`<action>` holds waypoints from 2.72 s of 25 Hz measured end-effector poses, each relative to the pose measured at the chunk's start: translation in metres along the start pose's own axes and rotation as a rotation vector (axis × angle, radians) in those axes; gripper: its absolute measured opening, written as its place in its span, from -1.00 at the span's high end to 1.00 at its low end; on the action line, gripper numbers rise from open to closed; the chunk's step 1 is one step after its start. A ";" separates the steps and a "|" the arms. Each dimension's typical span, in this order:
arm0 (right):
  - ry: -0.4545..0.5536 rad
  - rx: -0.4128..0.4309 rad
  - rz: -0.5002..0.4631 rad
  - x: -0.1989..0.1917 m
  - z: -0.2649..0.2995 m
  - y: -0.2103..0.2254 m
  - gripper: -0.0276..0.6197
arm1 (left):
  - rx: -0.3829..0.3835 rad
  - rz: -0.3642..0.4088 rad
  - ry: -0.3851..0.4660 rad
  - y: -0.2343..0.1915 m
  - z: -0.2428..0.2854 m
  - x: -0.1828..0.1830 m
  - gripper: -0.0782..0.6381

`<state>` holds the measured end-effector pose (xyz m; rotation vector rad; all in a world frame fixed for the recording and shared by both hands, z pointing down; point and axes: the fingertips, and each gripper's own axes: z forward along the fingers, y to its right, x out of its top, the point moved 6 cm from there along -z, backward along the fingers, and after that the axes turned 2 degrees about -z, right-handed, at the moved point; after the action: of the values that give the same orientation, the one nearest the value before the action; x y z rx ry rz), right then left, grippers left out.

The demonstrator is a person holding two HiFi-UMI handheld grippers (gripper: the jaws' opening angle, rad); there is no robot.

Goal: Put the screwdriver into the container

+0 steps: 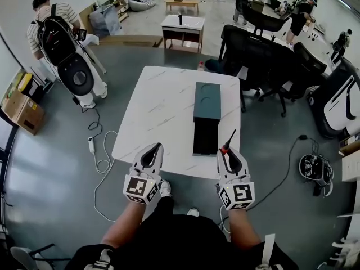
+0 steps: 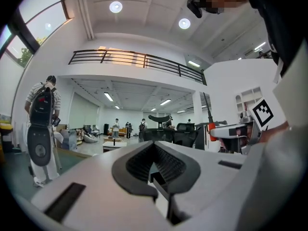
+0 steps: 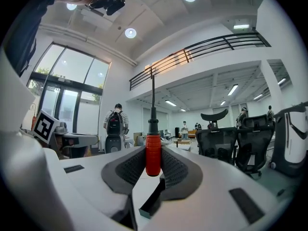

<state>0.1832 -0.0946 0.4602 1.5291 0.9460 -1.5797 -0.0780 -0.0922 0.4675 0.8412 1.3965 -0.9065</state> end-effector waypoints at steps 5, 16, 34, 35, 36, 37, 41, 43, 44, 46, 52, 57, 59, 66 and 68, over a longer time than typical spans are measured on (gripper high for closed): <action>-0.047 -0.040 -0.016 -0.004 0.041 0.001 0.58 | -0.034 -0.003 -0.007 -0.038 0.032 -0.003 0.76; -0.186 -0.154 0.012 -0.037 0.105 0.003 0.58 | -0.171 -0.015 -0.027 -0.095 0.091 -0.012 0.76; -0.507 -0.119 0.177 -0.125 0.141 0.024 0.58 | -0.160 -0.045 -0.114 -0.103 0.111 -0.038 0.76; -0.535 -0.119 0.204 -0.132 0.142 0.024 0.58 | -0.161 -0.056 -0.115 -0.102 0.111 -0.041 0.76; -0.568 -0.118 0.226 -0.139 0.143 0.023 0.58 | -0.162 -0.067 -0.116 -0.101 0.111 -0.044 0.76; -0.606 -0.118 0.243 -0.148 0.144 0.022 0.58 | -0.164 -0.075 -0.117 -0.101 0.111 -0.047 0.76; -0.763 -0.139 0.315 -0.179 0.144 0.023 0.58 | -0.165 -0.085 -0.128 -0.103 0.110 -0.052 0.76; -0.823 -0.148 0.346 -0.188 0.144 0.028 0.58 | -0.166 -0.082 -0.132 -0.104 0.110 -0.052 0.76; -0.848 -0.146 0.356 -0.192 0.144 0.029 0.58 | -0.166 -0.080 -0.135 -0.106 0.110 -0.053 0.76; -0.898 -0.132 0.365 -0.198 0.144 0.030 0.58 | -0.163 -0.083 -0.138 -0.108 0.109 -0.056 0.76; -1.059 -0.098 0.406 -0.221 0.149 0.032 0.58 | -0.160 -0.092 -0.138 -0.112 0.106 -0.061 0.76; -1.134 -0.104 0.411 -0.232 0.155 0.034 0.58 | -0.174 -0.100 -0.131 -0.112 0.106 -0.062 0.76; -1.149 -0.104 0.413 -0.232 0.159 0.035 0.58 | -0.174 -0.101 -0.132 -0.112 0.106 -0.062 0.76; -1.201 -0.069 0.453 -0.238 0.167 0.032 0.58 | -0.178 -0.098 -0.126 -0.112 0.104 -0.064 0.76; -1.200 -0.061 0.467 -0.236 0.166 0.031 0.58 | -0.178 -0.103 -0.122 -0.112 0.104 -0.064 0.76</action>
<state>0.1402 -0.2540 0.6988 0.4581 -0.0506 -1.6673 -0.1317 -0.2322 0.5369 0.5752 1.4000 -0.8826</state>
